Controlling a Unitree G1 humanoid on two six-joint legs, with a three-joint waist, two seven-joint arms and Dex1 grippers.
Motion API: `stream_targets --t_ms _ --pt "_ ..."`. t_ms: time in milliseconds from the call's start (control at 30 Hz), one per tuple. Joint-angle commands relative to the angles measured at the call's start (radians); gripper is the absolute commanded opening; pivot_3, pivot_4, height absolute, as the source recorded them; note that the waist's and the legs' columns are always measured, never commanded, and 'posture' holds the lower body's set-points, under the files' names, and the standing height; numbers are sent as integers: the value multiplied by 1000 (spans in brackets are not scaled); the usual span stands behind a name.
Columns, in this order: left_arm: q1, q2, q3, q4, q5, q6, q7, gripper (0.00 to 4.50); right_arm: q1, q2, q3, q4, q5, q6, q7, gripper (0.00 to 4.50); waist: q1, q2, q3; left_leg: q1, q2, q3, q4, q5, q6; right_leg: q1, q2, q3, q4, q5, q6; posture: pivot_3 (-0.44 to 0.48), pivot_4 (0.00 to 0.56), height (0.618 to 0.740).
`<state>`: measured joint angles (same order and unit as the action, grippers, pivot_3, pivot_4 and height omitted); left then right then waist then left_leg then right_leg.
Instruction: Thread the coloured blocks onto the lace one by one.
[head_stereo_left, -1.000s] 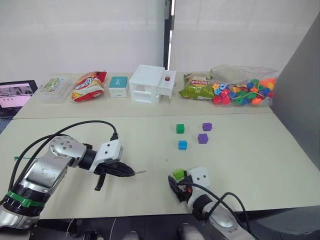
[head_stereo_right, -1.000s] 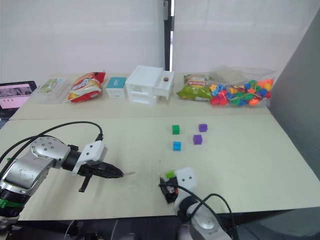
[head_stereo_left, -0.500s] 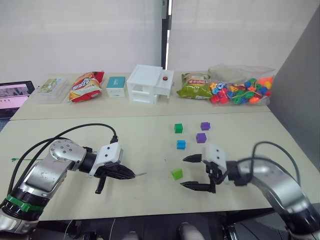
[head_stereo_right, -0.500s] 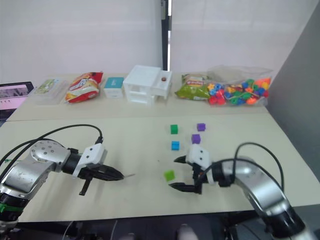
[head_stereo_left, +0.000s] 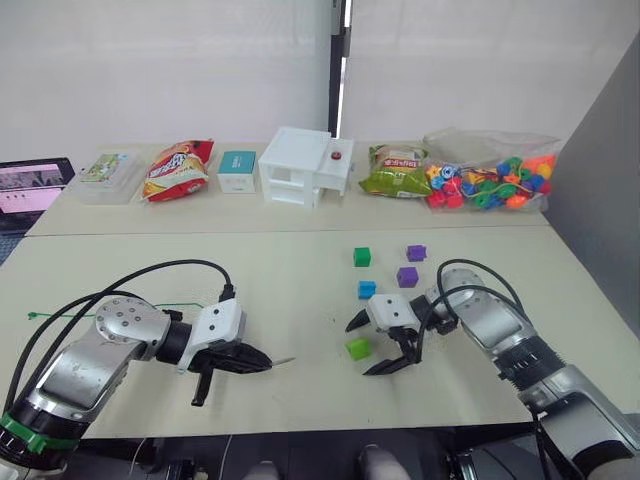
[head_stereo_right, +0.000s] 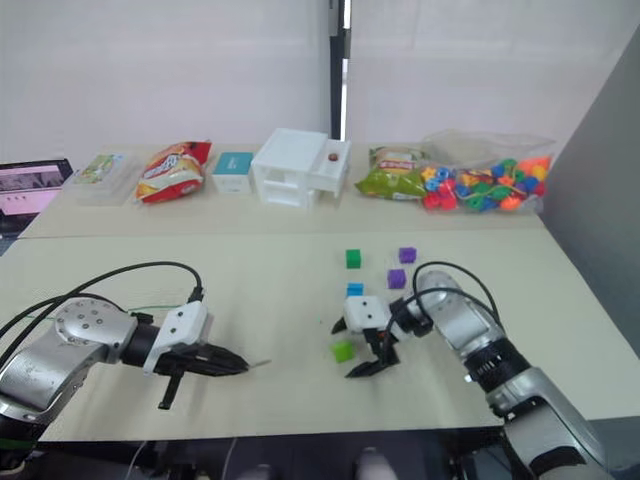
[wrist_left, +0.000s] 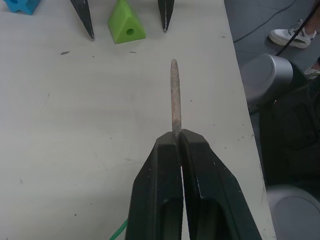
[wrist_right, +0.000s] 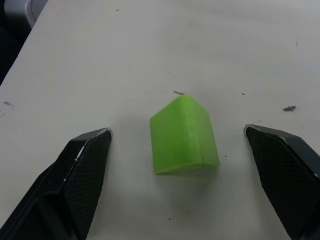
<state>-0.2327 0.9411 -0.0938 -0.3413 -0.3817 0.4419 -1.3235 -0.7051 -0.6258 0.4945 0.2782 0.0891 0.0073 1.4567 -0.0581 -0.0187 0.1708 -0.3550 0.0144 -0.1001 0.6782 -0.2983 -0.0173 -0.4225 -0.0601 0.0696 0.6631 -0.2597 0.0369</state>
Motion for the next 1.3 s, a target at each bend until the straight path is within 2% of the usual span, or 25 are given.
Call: stream_targets --t_ms 33,267,367,500,633,733,800,1033,1300 --pt "3 17 35 -28 -19 -4 6 0 -7 8 -18 26 -20 -38 9 3679 0 0 0 0 0 0 0 0 0 0 0 0 0 0 0 0 150 740" --pt "-3 19 31 -27 -28 -8 8 0 -1 3 -32 69 -36 -70 3 1318 -2 0 0 2 0 0 0 0 0 1 0 0 1 0 0 0 150 740" --pt "-18 14 23 -25 -28 -8 7 0 9 5 -44 72 -32 -60 -12 1293 -2 0 0 2 0 0 0 0 0 1 0 0 1 0 0 0 150 740" --pt "-53 -1 -11 -42 -23 19 19 0 93 2 -72 -99 -14 116 -91 1293 5 0 0 1 0 0 1 0 0 1 0 0 1 0 0 0 150 740" --pt "-98 0 -83 -63 20 85 48 0 164 -7 -56 -358 -23 391 -161 1293 4 0 0 1 0 0 0 0 0 1 1 0 2 0 0 0 150 740" --pt "-129 5 -139 -84 47 142 64 0 195 16 -45 -485 -45 574 -252 1293 1 0 0 1 0 -1 0 0 0 1 1 0 1 0 0 0 150 740" --pt "-158 -4 -171 -93 68 189 89 0 215 19 -31 -537 -57 631 -286 1293 2 0 0 1 0 -1 0 0 0 1 1 0 1 0 0 0 150 740" --pt "-328 -29 -309 -135 118 361 119 0 264 12 7 -595 -70 649 -325 1293 7 0 0 1 0 -1 0 0 0 2 1 0 1 0 0 0 150 740" --pt "-423 -51 -427 -94 205 358 123 0 266 19 9 -607 -54 645 -335 1293 2 -1 0 2 0 -1 0 0 0 2 2 0 1 0 0 0 150 740"
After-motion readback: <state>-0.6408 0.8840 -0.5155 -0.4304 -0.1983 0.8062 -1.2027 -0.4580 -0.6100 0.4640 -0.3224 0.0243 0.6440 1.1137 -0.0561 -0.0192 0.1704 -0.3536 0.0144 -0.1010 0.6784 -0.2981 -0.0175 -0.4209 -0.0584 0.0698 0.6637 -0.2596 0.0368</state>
